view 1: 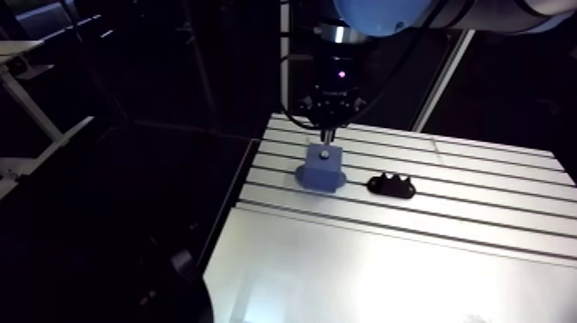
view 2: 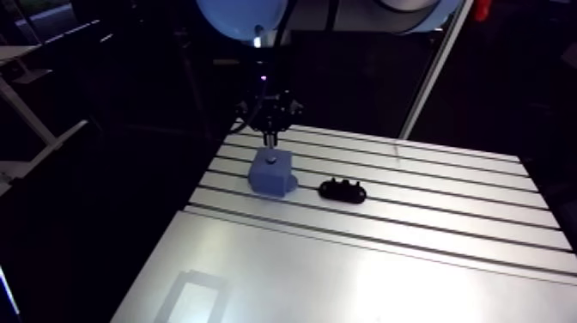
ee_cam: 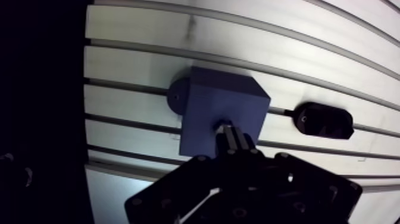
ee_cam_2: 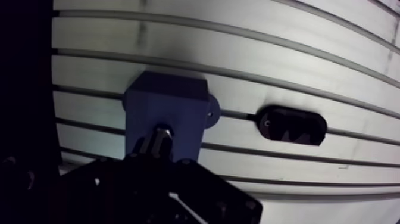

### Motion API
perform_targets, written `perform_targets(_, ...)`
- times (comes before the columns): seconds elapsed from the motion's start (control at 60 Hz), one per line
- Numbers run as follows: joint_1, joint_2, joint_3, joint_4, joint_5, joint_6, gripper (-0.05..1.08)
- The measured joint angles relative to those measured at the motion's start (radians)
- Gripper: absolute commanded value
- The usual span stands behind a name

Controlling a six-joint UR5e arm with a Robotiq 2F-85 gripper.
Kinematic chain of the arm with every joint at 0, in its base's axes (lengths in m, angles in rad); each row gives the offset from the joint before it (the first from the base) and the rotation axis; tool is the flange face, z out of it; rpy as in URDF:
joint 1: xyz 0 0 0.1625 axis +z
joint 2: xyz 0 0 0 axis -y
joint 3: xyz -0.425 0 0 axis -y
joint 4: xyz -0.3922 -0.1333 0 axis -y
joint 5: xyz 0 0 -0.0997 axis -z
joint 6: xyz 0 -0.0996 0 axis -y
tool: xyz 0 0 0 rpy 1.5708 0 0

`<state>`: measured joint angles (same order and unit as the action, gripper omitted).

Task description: Pick up the M10 bolt and insert it into the hex recess until seated.

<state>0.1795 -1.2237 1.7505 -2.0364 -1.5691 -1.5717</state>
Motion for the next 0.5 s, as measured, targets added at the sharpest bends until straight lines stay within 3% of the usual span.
perform_targets(0.5,-0.002,0.004,0.018,-0.003,-0.006,-0.004,1.08)
